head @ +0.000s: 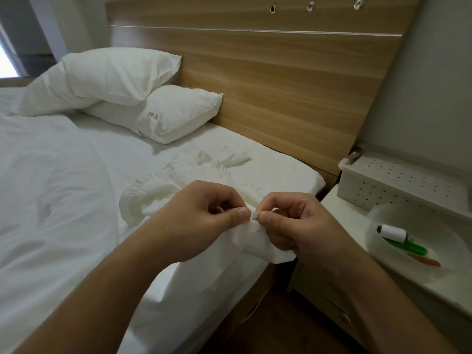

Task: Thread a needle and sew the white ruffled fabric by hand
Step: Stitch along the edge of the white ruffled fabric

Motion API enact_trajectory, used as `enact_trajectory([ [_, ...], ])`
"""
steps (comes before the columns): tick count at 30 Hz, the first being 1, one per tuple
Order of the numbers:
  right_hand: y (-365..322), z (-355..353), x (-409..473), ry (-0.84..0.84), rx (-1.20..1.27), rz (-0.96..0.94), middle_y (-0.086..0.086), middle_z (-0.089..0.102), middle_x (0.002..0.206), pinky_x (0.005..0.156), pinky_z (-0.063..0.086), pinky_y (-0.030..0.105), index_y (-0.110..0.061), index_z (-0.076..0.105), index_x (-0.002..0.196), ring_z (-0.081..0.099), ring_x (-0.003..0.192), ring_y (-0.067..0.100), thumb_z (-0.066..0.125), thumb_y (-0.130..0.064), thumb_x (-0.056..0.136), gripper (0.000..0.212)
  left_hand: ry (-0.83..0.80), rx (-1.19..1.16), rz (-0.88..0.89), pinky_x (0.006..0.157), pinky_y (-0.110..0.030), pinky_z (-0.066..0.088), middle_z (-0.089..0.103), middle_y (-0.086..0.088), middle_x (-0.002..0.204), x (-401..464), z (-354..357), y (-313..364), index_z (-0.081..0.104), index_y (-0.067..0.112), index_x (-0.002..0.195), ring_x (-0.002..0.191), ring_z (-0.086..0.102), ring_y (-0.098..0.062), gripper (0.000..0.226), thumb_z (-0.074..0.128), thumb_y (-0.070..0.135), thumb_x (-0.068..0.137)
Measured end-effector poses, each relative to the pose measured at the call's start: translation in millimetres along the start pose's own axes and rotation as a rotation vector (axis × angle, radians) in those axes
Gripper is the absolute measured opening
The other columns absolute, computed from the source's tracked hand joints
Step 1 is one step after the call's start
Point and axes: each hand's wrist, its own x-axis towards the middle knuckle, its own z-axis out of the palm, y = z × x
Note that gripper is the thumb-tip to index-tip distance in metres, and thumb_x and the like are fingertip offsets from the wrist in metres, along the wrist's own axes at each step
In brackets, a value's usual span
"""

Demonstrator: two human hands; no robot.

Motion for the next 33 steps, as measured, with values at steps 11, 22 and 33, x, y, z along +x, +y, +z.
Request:
enact_trajectory([
  [11, 1.5, 5.1, 2.9, 0.023, 0.163, 0.004, 0.005, 0.036, 0.055, 0.049, 0.03, 0.026, -0.011, 0.071, 0.103, 0.032, 0.049, 0.014, 0.07, -0.026, 0.095, 0.017, 0.015, -0.294, -0.034, 0.076, -0.043, 0.05, 0.073, -0.021, 0.087, -2.3, 5.8, 3.6, 0.08, 0.019, 0.088, 0.077, 0.066, -0.028, 0.018, 0.073, 0.03, 0.099],
  [22, -3.9, 10.2, 0.0, 0.045, 0.203, 0.007, 0.014, 0.055, 0.063, 0.048, 0.036, 0.027, -0.017, 0.064, 0.122, 0.043, 0.051, 0.019, 0.059, -0.034, 0.1, 0.028, -0.028, -0.37, -0.083, 0.08, -0.036, 0.053, 0.074, -0.015, 0.088, -1.9, 12.2, 9.1, 0.081, 0.023, 0.09, 0.082, 0.067, -0.019, 0.02, 0.065, 0.028, 0.103],
  [33, -6.4, 8.7, -1.5, 0.248, -0.121, -0.033, 0.009, 0.072, 0.081, 0.054, 0.054, 0.033, -0.007, 0.068, 0.098, 0.062, 0.056, 0.023, 0.066, -0.005, 0.097, 0.003, -0.006, -0.437, -0.126, 0.072, -0.025, 0.051, 0.07, 0.0, 0.082, -2.4, 10.2, 10.3, 0.077, 0.021, 0.087, 0.078, 0.064, -0.011, 0.027, 0.059, 0.026, 0.106],
])
